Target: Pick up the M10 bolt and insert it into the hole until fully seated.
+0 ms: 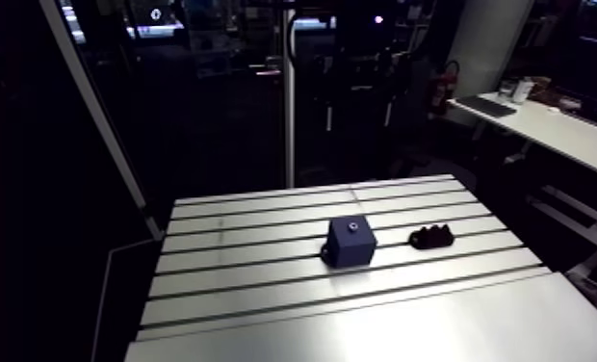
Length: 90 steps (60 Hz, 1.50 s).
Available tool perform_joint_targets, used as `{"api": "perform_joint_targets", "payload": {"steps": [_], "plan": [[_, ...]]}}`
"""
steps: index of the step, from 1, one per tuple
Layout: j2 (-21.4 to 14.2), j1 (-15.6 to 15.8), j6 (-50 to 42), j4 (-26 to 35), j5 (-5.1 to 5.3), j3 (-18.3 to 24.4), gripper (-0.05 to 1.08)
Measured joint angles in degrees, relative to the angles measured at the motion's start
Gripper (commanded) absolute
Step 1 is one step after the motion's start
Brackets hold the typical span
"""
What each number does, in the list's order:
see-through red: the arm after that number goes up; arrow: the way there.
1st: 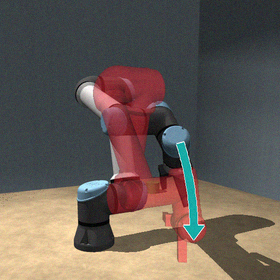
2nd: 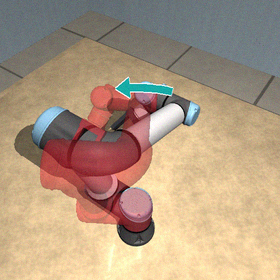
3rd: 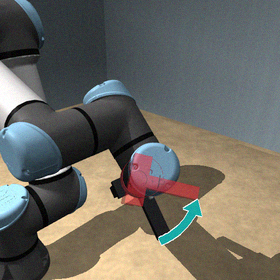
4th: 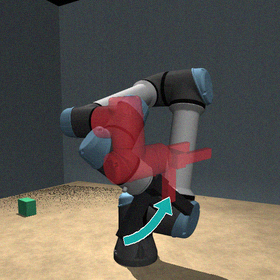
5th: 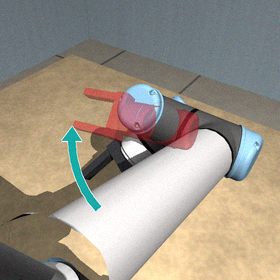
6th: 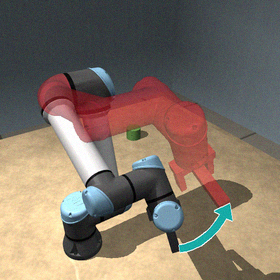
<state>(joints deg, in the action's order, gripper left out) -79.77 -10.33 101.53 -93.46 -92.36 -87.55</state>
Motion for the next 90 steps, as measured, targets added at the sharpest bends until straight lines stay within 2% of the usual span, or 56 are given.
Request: {"api": "perform_joint_targets", "payload": {"steps": [26,40,47,56,74,90], "plan": [[-7.13,0.06,-0.35,6.34,1.02,1.71,0.01],[-10.81,0.10,-0.46,11.63,2.86,1.74,0.01],[-11.31,0.10,-0.40,12.68,3.27,1.65,0.01],[-11.11,0.08,-0.12,13.03,3.27,2.06,0.01],[-10.40,0.16,1.64,12.94,2.59,3.69,0.01],[-9.88,0.21,2.71,12.94,2.58,4.33,0.01]]}}
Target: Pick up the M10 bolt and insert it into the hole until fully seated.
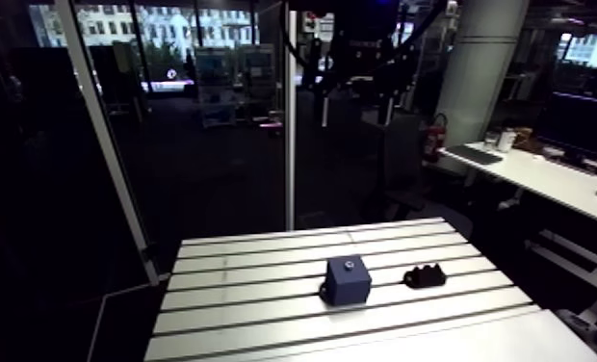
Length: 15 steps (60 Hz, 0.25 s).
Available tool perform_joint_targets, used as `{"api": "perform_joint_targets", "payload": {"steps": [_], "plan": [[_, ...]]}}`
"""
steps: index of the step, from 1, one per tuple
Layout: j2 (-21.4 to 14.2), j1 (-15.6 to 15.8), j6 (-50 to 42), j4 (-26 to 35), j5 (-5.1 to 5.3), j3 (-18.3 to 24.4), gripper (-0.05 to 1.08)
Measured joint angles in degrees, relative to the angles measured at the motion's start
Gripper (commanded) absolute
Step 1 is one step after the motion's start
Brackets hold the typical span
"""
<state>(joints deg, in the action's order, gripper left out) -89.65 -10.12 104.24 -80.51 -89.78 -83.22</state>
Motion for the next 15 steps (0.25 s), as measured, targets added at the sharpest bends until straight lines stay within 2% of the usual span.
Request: {"api": "perform_joint_targets", "payload": {"steps": [15], "plan": [[0.23,0.07,0.12,0.00,0.00,0.04,0.01]]}}
